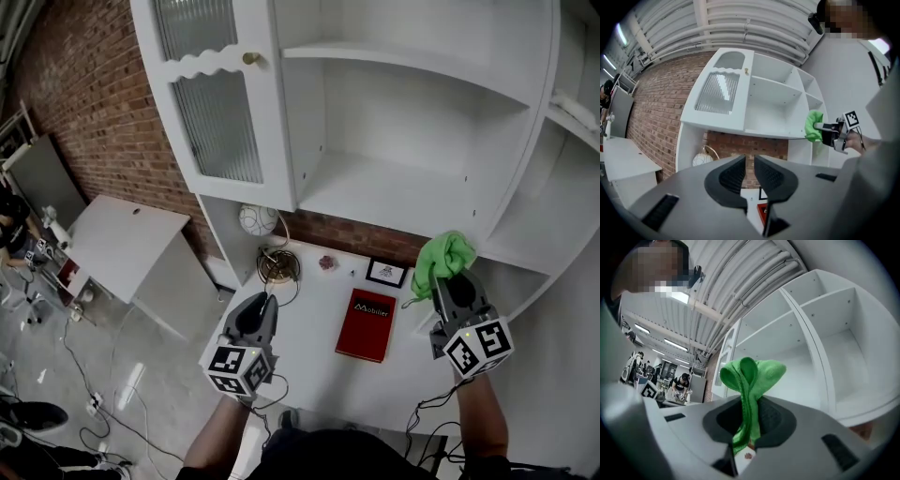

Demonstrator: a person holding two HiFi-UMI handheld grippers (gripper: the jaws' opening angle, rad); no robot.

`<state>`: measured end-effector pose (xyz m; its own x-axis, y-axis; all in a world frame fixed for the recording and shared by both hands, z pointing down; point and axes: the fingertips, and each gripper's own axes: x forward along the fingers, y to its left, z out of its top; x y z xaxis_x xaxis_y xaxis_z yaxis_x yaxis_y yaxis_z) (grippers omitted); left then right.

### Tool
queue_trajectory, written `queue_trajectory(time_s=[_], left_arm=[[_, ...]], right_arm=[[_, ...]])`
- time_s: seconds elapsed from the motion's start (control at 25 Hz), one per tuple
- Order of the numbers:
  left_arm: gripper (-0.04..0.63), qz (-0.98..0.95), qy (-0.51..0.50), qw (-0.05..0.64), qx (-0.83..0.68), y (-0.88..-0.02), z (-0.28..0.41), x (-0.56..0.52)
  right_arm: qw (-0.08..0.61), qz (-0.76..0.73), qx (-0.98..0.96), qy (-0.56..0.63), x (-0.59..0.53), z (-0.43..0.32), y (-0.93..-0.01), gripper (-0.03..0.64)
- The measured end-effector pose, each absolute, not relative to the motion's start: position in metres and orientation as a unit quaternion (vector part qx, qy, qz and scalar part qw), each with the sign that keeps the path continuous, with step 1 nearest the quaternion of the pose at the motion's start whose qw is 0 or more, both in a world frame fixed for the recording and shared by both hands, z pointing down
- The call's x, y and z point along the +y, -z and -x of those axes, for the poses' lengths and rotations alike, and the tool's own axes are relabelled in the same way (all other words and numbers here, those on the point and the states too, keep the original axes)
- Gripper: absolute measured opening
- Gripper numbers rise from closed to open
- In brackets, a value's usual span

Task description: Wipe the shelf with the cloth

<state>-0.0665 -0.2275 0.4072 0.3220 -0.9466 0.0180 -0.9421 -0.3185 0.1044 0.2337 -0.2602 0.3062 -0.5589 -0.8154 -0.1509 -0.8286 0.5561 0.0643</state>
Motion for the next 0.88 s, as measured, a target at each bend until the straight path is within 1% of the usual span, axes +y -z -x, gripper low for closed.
queue_trajectory(time_s=[0.12, 0.2, 0.36, 0.48, 0.72, 0.88], left_arm=[[0.057, -0.813, 0.033, 0.036, -0.58, -0.395, 0.087, -0.236], [0.057, -0.806, 0.042, 0.038, -0.589, -0.393, 0.106, -0.238], [0.057, -0.786, 0.051, 0.049, -0.614, -0.401, 0.15, -0.234], [0.057, -0.766, 0.067, 0.062, -0.636, -0.409, 0.184, -0.224], [0.057, -0.719, 0.055, 0.079, -0.688, -0.428, 0.236, -0.194], [0.057, -0.694, 0.057, 0.095, -0.711, -0.441, 0.26, -0.173]], right_arm=[[0.076, 0.458, 0.881, -0.087, -0.28, -0.217, -0.256, 0.057], [0.07, 0.449, 0.884, -0.108, -0.297, -0.2, -0.228, 0.055], [0.018, 0.428, 0.891, -0.152, -0.335, -0.16, -0.193, 0.055], [-0.028, 0.405, 0.9, -0.156, -0.369, -0.13, -0.186, 0.055], [-0.118, 0.389, 0.902, -0.146, -0.453, -0.083, -0.2, 0.055], [-0.147, 0.376, 0.91, -0.091, -0.512, -0.06, -0.216, 0.055]])
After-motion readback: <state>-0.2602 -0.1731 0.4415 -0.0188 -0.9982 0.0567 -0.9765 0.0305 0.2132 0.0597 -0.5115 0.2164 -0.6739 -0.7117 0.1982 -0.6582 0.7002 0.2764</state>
